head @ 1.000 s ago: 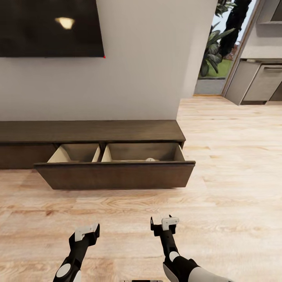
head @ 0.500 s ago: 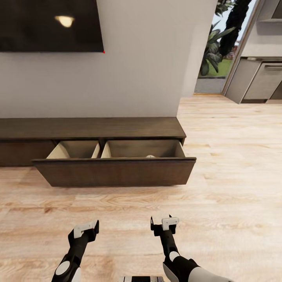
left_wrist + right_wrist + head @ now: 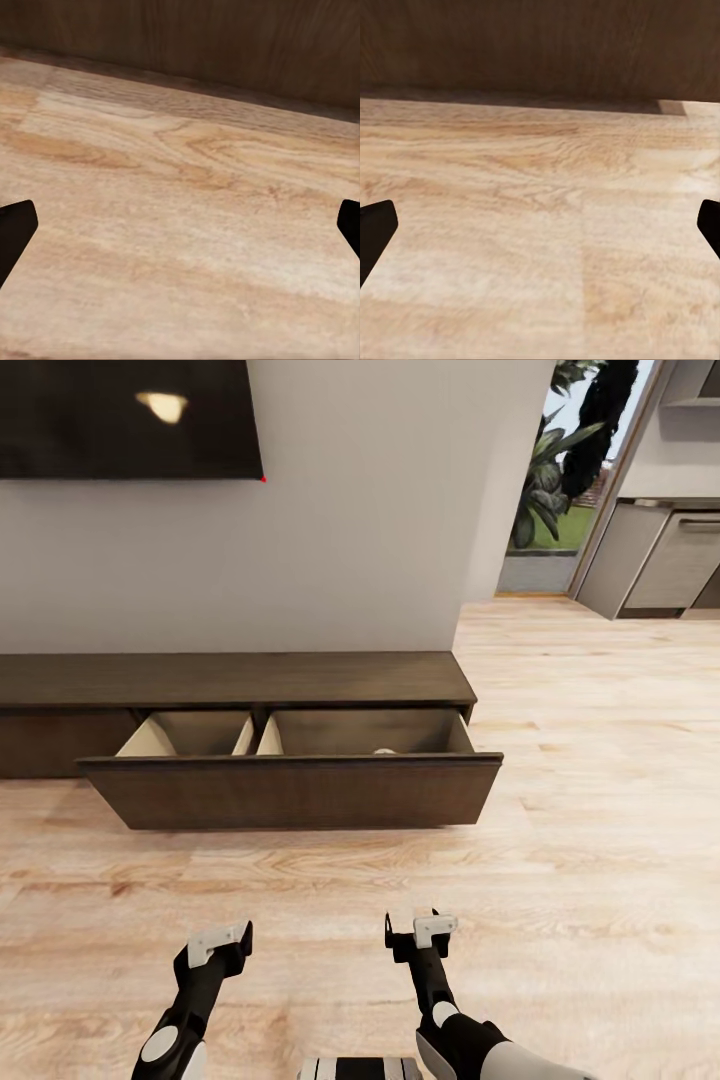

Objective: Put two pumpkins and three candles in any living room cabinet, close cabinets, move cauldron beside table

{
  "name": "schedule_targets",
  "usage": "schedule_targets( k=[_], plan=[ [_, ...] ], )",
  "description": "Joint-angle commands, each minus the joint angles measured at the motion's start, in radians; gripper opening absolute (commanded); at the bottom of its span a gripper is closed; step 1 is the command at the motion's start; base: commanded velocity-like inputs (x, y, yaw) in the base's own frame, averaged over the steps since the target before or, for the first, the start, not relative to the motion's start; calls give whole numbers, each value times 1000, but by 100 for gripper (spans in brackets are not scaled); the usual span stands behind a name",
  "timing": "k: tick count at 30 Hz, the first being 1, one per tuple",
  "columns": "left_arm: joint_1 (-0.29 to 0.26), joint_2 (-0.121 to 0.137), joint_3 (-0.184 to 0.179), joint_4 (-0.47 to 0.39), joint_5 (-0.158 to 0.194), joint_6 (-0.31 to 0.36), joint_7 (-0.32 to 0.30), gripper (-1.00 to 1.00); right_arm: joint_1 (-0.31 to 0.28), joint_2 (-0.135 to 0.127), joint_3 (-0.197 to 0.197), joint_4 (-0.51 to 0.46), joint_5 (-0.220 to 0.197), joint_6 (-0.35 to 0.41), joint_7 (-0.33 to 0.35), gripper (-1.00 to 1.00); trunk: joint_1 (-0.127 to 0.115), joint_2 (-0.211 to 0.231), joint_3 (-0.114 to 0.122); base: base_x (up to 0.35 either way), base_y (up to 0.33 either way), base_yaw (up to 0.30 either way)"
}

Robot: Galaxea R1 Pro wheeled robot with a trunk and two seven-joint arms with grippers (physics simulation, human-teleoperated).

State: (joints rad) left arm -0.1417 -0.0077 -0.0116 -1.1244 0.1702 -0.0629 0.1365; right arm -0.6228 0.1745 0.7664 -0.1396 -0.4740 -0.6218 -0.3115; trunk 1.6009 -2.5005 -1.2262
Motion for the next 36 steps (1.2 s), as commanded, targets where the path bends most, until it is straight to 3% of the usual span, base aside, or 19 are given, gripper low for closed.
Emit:
schedule_targets(
  k=[1,11,24,36],
  plan=[
    [0,-1,0,0,0,0,0,100,0,0,0,0,0,0,0,100,0,0,0,0,0,0],
    [1,-2,-1,2,-3,0,0,100,0,0,-5,-1,-5,-1,25,100,0,0,0,65,-11,0],
    [0,-2,-2,5,-6,0,-1,100,0,-50,-9,0,-50,-1,56,100,0,0,0,121,-2,0],
    [0,-2,-3,9,-6,1,-2,100,0,-65,-70,-1,-51,-1,73,100,0,0,0,196,63,0]
  ],
)
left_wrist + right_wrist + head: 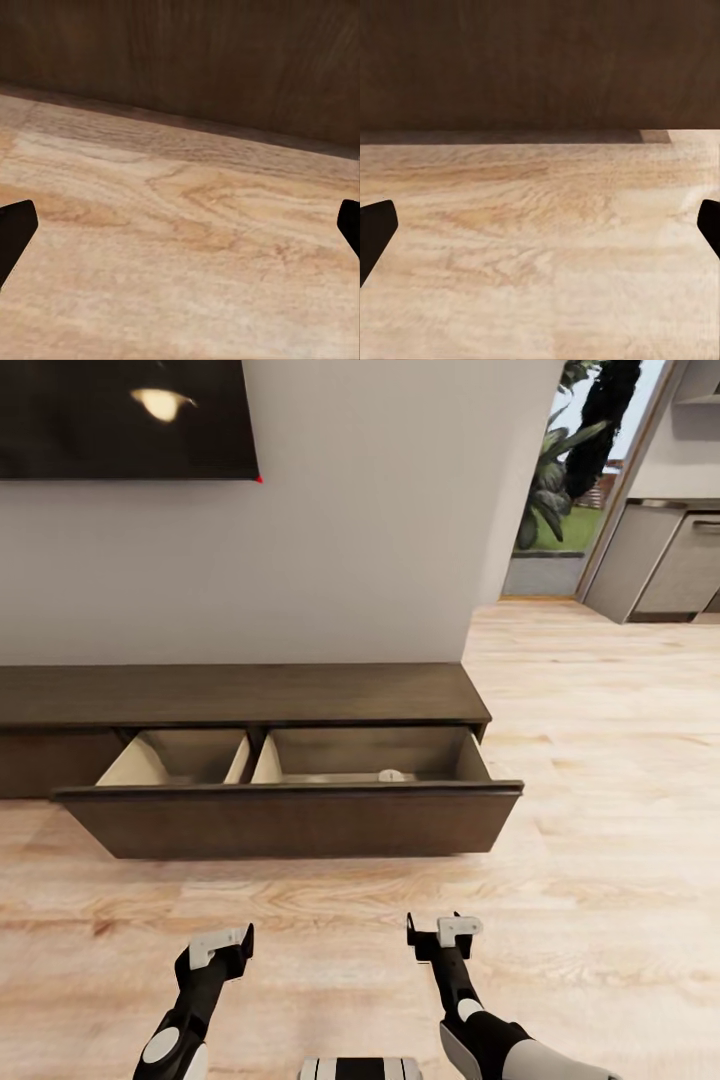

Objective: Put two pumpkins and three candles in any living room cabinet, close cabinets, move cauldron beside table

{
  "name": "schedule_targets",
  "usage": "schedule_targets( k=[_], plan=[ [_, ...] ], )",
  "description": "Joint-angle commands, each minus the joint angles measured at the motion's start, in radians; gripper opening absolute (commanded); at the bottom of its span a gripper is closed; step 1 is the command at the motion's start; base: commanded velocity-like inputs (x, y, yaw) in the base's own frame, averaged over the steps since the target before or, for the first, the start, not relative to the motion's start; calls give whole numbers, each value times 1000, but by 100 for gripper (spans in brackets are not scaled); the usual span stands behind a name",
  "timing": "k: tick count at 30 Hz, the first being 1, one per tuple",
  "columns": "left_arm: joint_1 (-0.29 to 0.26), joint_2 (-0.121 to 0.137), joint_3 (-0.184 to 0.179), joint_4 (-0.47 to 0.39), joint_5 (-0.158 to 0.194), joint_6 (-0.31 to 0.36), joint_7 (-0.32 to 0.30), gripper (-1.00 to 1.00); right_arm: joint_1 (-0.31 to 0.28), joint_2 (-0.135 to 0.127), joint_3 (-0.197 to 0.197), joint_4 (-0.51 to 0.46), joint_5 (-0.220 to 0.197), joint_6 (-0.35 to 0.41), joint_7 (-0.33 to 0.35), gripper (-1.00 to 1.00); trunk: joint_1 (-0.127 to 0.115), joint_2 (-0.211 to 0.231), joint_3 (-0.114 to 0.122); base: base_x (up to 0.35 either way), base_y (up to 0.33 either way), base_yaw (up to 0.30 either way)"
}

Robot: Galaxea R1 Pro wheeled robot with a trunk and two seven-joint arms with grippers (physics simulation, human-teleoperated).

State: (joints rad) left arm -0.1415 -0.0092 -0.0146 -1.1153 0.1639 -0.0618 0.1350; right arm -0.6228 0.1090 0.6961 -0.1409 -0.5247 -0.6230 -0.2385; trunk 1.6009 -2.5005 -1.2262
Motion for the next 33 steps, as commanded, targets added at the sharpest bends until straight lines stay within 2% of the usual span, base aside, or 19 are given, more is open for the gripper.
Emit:
schedule_targets(
  k=[1,33],
  plan=[
    [0,0,0,0,0,0,0,100,0,0,-3,0,0,0,1,100,0,0,0,283,96,0],
    [0,0,-11,0,-1,0,-1,100,0,1,-10,0,0,0,5,100,0,0,0,290,11,0]
  ],
)
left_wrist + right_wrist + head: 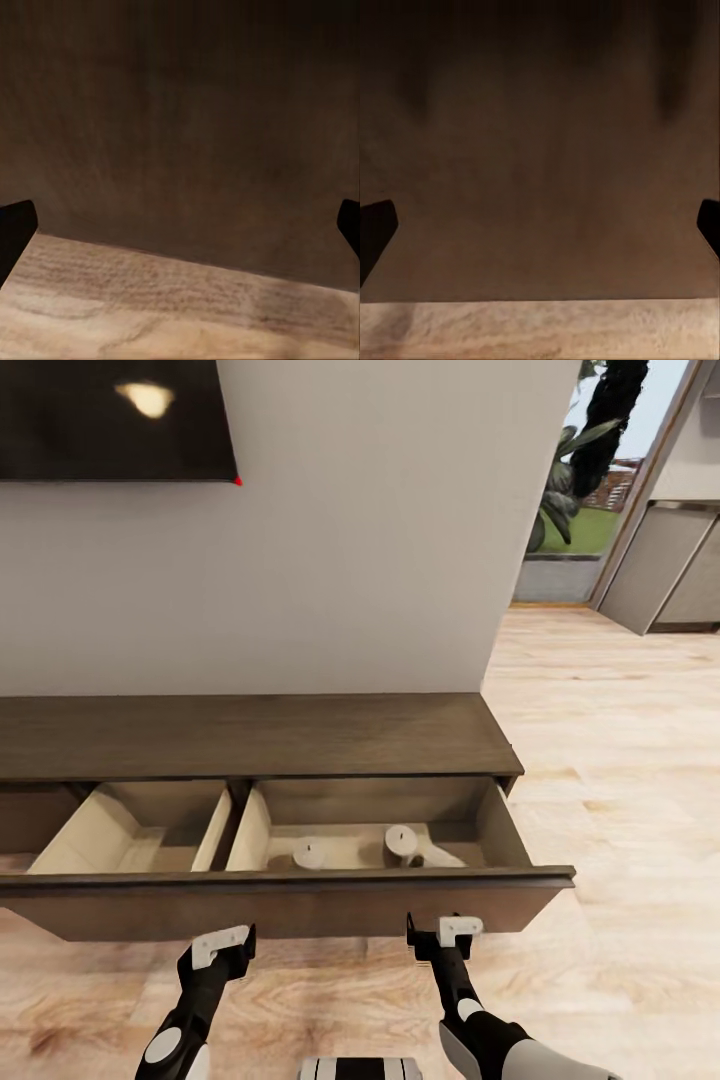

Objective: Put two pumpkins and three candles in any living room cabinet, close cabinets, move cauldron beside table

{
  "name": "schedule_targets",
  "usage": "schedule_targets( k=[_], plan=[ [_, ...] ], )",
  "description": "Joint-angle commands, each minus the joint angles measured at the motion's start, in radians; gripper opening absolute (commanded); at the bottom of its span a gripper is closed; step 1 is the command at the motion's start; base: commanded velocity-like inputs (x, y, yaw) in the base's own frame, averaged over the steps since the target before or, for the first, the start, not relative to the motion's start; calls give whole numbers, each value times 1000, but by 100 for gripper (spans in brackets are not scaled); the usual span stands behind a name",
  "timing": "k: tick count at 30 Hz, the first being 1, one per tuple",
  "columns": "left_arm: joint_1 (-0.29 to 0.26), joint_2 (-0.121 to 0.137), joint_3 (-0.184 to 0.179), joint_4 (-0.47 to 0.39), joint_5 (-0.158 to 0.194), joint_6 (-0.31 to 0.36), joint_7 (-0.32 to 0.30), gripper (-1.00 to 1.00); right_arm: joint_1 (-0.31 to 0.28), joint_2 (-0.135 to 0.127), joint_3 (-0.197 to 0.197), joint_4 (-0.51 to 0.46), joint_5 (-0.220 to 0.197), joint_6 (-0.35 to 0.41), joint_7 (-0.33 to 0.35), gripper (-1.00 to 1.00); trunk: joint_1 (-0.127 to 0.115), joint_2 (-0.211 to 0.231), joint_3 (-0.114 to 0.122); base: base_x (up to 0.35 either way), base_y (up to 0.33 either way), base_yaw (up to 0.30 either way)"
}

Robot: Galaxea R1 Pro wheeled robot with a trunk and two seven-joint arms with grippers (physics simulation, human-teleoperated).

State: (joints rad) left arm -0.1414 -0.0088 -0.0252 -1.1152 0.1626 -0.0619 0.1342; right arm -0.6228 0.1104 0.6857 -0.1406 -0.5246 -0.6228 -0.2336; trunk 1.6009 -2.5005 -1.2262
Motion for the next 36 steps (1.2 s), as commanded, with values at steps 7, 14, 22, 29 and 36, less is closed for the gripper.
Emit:
schedule_targets(
  k=[7,14,22,29,36],
  plan=[
    [-1,0,0,0,1,-1,1,100,0,0,0,0,0,0,0,100,0,0,0,86,0,0],
    [0,0,3,0,1,-1,0,100,0,1,1,0,0,0,0,100,0,0,0,72,28,0],
    [0,0,4,0,1,-15,1,100,0,2,0,0,0,0,0,100,1,-1,-12,14,5,0],
    [0,0,6,0,2,-18,1,100,0,2,0,0,0,0,0,100,3,-2,-27,0,0,0],
    [0,0,5,0,1,-19,1,100,0,2,0,0,0,0,0,100,3,-2,-27,31,10,0]
  ],
)
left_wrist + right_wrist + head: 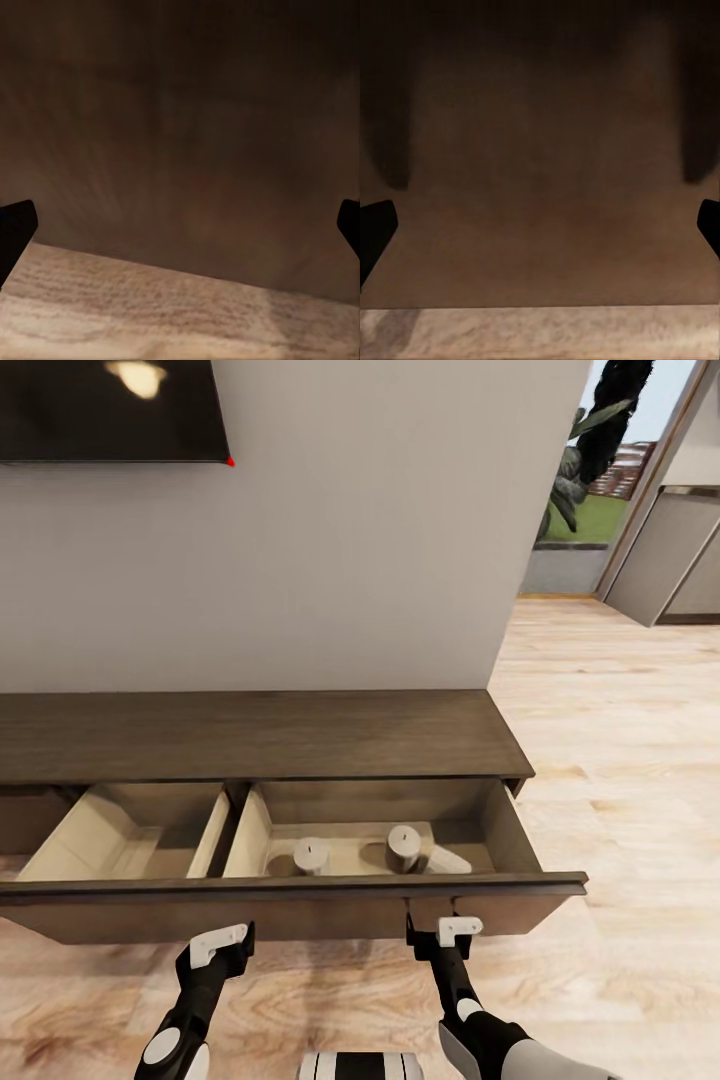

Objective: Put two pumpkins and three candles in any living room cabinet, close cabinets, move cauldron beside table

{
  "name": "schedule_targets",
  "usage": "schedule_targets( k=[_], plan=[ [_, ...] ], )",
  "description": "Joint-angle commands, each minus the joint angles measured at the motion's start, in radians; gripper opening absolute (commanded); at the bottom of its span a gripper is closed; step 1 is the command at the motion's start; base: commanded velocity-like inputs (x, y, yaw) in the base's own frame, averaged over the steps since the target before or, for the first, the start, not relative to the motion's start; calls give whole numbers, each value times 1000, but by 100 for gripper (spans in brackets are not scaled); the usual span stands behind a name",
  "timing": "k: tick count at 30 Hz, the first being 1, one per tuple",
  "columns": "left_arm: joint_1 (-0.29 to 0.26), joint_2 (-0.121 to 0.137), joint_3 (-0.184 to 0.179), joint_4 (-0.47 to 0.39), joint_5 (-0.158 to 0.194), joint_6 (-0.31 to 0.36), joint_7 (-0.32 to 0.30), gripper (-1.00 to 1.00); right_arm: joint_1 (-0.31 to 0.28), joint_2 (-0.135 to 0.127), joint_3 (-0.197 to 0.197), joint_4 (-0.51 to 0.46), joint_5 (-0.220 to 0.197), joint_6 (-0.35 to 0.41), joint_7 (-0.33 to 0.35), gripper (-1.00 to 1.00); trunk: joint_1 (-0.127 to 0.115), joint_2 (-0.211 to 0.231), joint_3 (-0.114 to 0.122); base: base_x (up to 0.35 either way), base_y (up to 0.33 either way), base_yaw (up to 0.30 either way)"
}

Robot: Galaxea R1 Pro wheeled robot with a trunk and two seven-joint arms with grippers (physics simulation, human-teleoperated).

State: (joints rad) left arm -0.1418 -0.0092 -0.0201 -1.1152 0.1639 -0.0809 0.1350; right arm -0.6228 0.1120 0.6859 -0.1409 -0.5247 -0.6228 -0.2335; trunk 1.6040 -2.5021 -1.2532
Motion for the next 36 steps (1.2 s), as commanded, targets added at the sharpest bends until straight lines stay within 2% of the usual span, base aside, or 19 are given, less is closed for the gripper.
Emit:
schedule_targets(
  k=[1,36],
  plan=[
    [0,0,0,0,0,0,0,100,0,0,0,0,0,0,0,100,0,0,0,163,56,0],
    [0,0,-3,0,-1,1,-1,100,0,0,0,0,0,0,-1,100,0,0,0,146,3,0]
  ],
)
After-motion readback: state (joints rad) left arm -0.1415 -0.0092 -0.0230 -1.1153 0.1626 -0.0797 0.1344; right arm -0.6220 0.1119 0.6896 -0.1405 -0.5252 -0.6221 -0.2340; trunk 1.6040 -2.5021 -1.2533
